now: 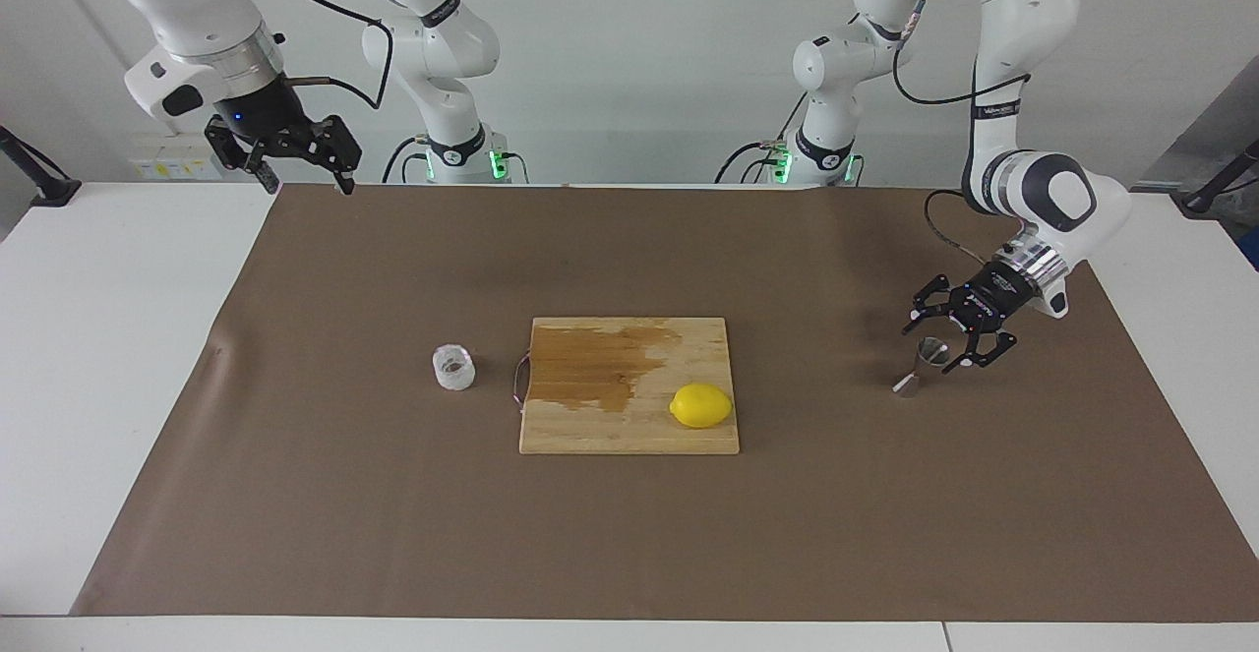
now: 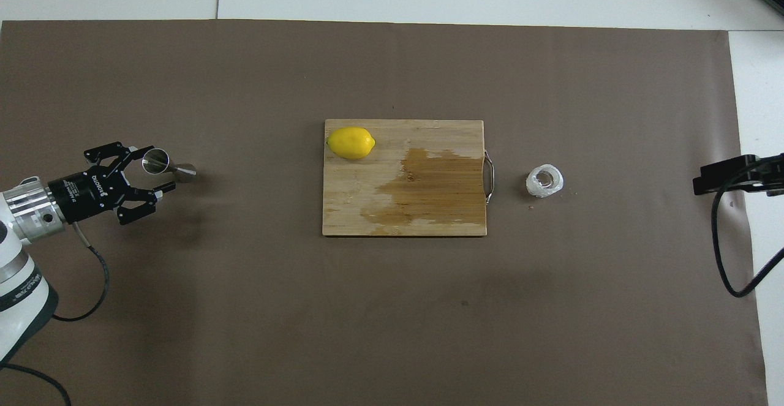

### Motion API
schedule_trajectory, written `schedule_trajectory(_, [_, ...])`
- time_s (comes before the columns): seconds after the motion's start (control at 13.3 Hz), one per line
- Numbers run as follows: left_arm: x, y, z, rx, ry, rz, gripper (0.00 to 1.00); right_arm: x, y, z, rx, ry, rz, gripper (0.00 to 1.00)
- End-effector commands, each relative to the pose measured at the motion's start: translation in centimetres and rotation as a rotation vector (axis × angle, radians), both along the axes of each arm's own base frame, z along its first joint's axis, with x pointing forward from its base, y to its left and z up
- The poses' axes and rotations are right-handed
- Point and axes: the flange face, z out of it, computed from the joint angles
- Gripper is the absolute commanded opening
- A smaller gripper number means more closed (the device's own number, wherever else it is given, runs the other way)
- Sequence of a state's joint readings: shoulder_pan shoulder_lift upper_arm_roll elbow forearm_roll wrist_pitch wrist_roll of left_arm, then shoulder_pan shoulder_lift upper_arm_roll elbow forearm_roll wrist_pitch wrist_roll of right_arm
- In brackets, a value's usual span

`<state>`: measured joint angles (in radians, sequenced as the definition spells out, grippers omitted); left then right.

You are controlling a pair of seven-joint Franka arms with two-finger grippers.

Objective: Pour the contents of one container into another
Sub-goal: 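Close the left gripper around the metal cup and lift it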

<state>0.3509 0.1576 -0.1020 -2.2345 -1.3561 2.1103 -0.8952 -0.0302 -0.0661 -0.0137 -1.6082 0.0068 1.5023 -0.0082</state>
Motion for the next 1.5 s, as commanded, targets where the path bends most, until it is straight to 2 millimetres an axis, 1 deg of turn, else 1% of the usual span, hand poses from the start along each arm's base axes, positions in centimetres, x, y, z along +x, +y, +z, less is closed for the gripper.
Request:
schedule_trajectory(0.0, [-0.4,-0.2,0.2,-0.012,-0.023,-0.003,0.83,-0.5,-0.2,0.3,0.002,0.002,-0.012,1.0])
schedule_trajectory(0.08, [-0.4,-0.2,0.2,-0.012,-0.024,-0.005,0.83,-0.5,-0.2,0.3,0.002,0.002,-0.012,1.0])
schedule_trajectory(0.15, [-0.4,-0.2,0.2,-0.012,-0.024,-0.003,0.79,-0.5,-0.2,0.3,0.004,0.002,-0.012,1.0])
schedule_trajectory(0.3, [-0.4,-0.2,0.2,-0.014,-0.023,-0.004,0.7,-0.5,-0.2,0.3,0.002,0.002,-0.012,1.0])
schedule_trajectory(0.53, [-0.4,-0.2,0.2,-0.014,-0.023,-0.004,0.42,-0.5,-0.2,0.3,0.002,0.002,-0.012,1.0])
schedule_trajectory(0.6, [-0.4,-0.2,0.2,-0.014,-0.023,-0.004,0.37,-0.5,-0.2,0.3,0.002,0.002,-0.012,1.0])
schedule_trajectory(0.68, [-0.3,-0.2,0.3,-0.013,-0.024,-0.004,0.35,-0.5,-0.2,0.3,0.002,0.002,-0.012,1.0])
schedule_trajectory(0.75, [-0.3,-0.2,0.4,-0.015,-0.026,-0.006,0.29,-0.5,-0.2,0.3,0.002,0.002,-0.012,1.0])
schedule_trajectory(0.83, [-0.3,-0.2,0.3,-0.019,-0.025,-0.008,0.21,-0.5,-0.2,0.3,0.002,0.002,-0.012,1.0])
schedule_trajectory(0.98, [0.2,-0.4,0.9,-0.027,-0.033,-0.015,0.0,-0.6,-0.2,0.5,0.002,-0.001,-0.012,1.0])
schedule_trajectory(1.05, [0.5,-0.5,1.6,-0.028,-0.043,-0.02,0.0,-1.0,-0.2,1.1,0.002,-0.014,-0.012,1.0])
schedule_trajectory(1.2, [1.5,-1.8,2.9,-0.038,-0.05,-0.043,0.0,-1.3,-0.2,1.6,0.001,-0.023,-0.012,1.0])
schedule_trajectory(1.35, [2.7,-4.0,4.5,-0.065,-0.008,-0.04,0.0,-1.8,-0.2,2.3,0.001,-0.037,-0.012,1.0])
schedule_trajectory(1.43, [3.6,-5.3,5.9,-0.084,0.019,-0.033,0.0,-2.0,-0.1,2.7,0.002,-0.043,-0.012,1.0])
